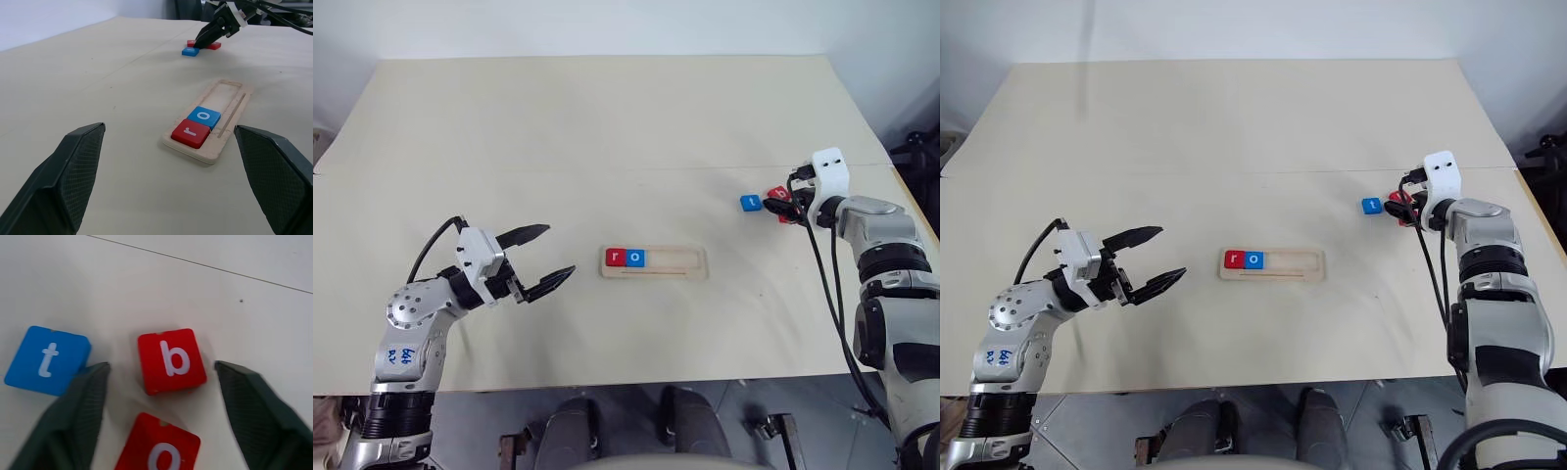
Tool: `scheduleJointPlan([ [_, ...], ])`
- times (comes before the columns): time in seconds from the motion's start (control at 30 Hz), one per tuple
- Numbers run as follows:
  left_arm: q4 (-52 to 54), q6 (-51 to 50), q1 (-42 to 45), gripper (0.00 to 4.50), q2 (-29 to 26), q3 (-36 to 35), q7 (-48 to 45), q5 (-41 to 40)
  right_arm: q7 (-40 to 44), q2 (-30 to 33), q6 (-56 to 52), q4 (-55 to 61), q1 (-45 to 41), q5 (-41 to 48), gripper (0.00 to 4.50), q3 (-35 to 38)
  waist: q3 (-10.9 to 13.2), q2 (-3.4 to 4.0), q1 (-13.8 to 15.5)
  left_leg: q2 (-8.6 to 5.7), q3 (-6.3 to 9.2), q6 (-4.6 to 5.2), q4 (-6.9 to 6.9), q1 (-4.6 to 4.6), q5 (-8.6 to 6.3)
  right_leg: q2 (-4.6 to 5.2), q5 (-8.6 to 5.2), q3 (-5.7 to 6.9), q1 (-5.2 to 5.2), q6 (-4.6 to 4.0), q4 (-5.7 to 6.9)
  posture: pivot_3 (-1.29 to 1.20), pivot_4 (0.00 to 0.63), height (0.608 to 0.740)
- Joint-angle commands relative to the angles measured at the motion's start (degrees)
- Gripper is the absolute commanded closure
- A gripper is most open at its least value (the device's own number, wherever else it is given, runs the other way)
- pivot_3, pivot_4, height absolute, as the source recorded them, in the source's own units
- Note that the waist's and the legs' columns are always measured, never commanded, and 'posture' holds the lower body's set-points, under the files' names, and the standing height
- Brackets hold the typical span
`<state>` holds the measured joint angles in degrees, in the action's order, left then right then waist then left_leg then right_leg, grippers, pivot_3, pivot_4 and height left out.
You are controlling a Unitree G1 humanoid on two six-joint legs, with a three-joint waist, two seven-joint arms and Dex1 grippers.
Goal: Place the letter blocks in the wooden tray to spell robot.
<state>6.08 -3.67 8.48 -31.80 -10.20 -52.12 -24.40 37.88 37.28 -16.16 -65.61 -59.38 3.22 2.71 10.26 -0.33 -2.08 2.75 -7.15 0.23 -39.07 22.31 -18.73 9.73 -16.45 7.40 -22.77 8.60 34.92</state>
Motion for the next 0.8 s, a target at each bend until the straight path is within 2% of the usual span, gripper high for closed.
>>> scheduleJointPlan([
  [0.03, 1.25, 0.16, 0.78, 0.0, -0.57, -0.79, -0.01, -1.04, 1.03, -0.2, 0.73, -0.7, -1.09, -0.56, 2.65, 0.35, 0.0, 0.0, 0.07, 0.0, 0.0, 0.0, -0.01, 0.0, 0.0, 0.0, 0.0, 0.0, 0.0, 0.0, 0.0, 0.0, 0.15, 0.74],
  [0.07, 1.17, 0.16, 0.88, 0.0, -0.57, -0.75, -0.05, -1.04, 1.5, -0.24, 1.01, -0.38, -1.14, -0.35, 2.95, 0.54, 0.0, 0.0, 0.09, 0.0, 0.0, 0.0, -0.02, 0.0, 0.0, 0.0, 0.0, 0.0, 0.01, 0.0, 0.0, 0.0, 0.15, 0.74],
  [0.2, 0.7, 0.14, 1.54, 0.0, -0.43, -0.4, -0.27, -1.01, 2.62, 0.34, 1.33, 2.76, -1.31, 0.58, 2.95, 1.62, 0.01, 0.01, 0.08, 0.0, 0.0, 0.0, -0.02, 0.0, 0.0, 0.0, 0.0, 0.0, 0.0, 0.0, 0.0, 0.0, 0.15, 0.74],
  [0.3, -0.28, 0.24, 2.49, 0.0, -0.17, 0.08, -0.7, -0.87, 4.54, 1.64, -1.92, 10.33, 0.33, 1.95, 2.95, 2.3, 0.04, 0.06, 0.12, 0.0, 0.0, 0.0, -0.02, 0.01, 0.0, 0.0, 0.0, 0.0, 0.0, 0.0, 0.0, 0.0, 0.15, 0.74],
  [0.4, -1.66, 0.22, 3.74, 0.0, 0.04, 0.84, -1.86, -0.92, 4.45, 2.74, -11.81, 26.99, 7.1, 5.06, 2.95, 4.39, 0.03, 0.07, 0.48, 0.0, 0.03, 0.0, -0.01, 0.01, 0.0, 0.0, 0.0, 0.02, 0.0, 0.0, -0.01, 0.0, 0.15, 0.74],
  [0.57, -4.83, 0.74, 6.74, 0.0, 0.17, 2.3, -4.61, -1.01, -2.31, -0.13, -34.6, 68.27, 29.78, 13.3, 2.95, 12.34, 0.02, 0.07, 2.1, 0.0, 0.12, -0.04, -0.02, 0.12, -0.03, 0.0, 0.0, 0.13, -0.02, 0.0, -0.08, 0.0, 0.15, 0.74],
  [0.67, -6.46, 0.87, 8.15, 0.0, 0.34, 3.04, -6.2, -1.03, -7.52, -4.99, -44.02, 84.78, 40.6, 16.59, 2.95, 15.94, 0.01, 0.08, 2.07, -0.01, 0.12, -0.06, -0.04, 0.13, -0.04, -0.02, 0.0, 0.11, -0.02, 0.0, -0.07, 0.0, 0.15, 0.74],
  [0.8, -8.04, 0.76, 9.62, 0.0, 0.57, 3.93, -7.96, -0.9, -12.66, -11.42, -51.74, 99.13, 50.95, 19.35, 2.95, 17.67, 0.01, 0.09, 2.03, 0.0, 0.18, -0.06, -0.05, 0.09, -0.04, -0.03, 0.0, 0.1, -0.02, -0.02, 0.03, 0.0, 0.15, 0.74],
])
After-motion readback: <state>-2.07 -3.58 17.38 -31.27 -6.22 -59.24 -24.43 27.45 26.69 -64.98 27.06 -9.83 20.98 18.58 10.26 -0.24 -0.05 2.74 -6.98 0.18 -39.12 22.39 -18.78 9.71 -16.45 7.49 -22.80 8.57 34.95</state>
